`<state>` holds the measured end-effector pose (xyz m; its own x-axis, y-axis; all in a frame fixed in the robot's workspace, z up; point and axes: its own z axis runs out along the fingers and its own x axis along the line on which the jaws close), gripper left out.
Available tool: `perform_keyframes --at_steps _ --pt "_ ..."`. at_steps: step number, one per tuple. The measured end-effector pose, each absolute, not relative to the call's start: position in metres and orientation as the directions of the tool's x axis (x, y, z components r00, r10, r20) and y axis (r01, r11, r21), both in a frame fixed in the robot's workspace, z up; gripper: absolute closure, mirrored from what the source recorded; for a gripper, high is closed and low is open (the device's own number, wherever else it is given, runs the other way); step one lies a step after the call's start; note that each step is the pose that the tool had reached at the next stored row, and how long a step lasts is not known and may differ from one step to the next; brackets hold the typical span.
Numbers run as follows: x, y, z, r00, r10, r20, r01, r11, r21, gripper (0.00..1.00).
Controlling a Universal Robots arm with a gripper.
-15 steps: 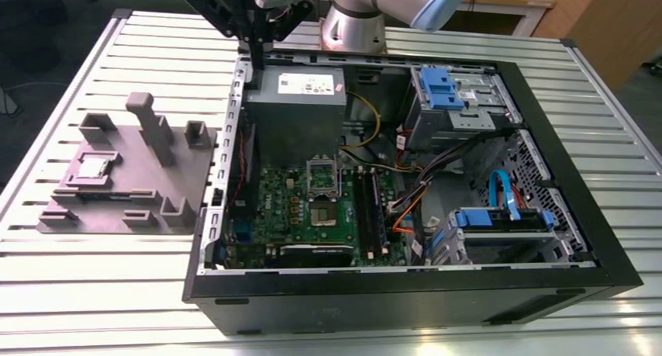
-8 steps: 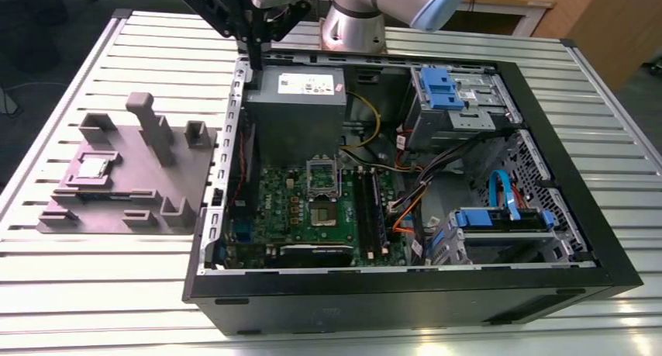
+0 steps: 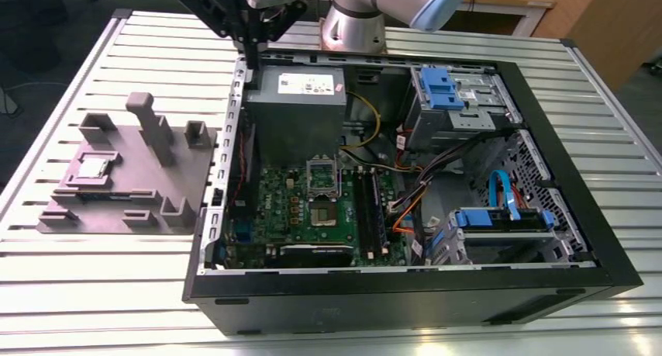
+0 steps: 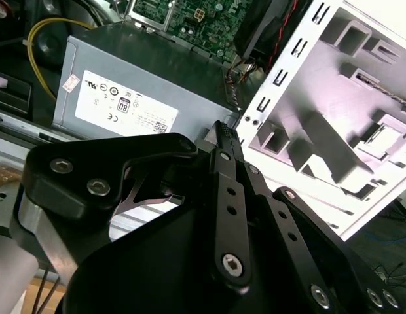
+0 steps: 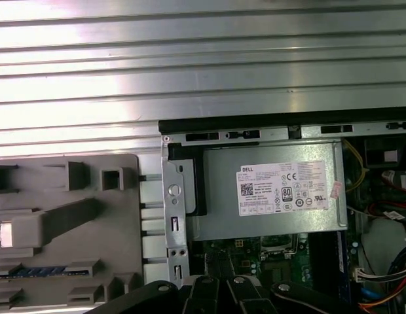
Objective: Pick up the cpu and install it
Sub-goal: 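Reach for the cpu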
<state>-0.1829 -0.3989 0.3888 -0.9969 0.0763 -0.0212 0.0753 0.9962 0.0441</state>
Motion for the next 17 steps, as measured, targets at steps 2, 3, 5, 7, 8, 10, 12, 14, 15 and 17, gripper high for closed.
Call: perform_keyframes --at_steps 2,3,5,7,8,10,12,14,15,17 --pt "-0.1831 -0.3989 0.3888 -0.997 0.076 -0.021 0.075 0.996 0.044 0.90" --pt "-0.1832 -0.3989 0.3888 -0.997 0.076 -0.021 0.075 0.996 0.044 0.90" --pt "-0.1833 -0.3989 0.3888 -0.997 0.076 -0.021 0.075 0.996 0.044 0.90" --pt "-0.1833 -0.3989 0.3888 -0.997 0.076 -0.021 0.075 0.996 0.044 0.90" --pt "-0.1833 -0.3989 0.3888 -0.997 0.076 -0.021 0.075 0.996 0.044 0.90" --pt "-0.1834 -0.3989 0.3888 -0.997 0.076 -0.021 0.075 0.996 0.044 0.90" --pt "-0.1839 -0.3989 0.3888 -0.997 0.076 -0.021 0.075 0.996 0.044 0.90" --pt "-0.1855 -0.3990 0.3888 -0.997 0.076 -0.021 0.075 0.996 0.044 0.90" --pt "-0.1866 -0.3989 0.3888 -0.997 0.076 -0.021 0.075 0.996 0.044 0.90" --pt "-0.1884 -0.3989 0.3888 -0.997 0.076 -0.021 0.075 0.996 0.044 0.90"
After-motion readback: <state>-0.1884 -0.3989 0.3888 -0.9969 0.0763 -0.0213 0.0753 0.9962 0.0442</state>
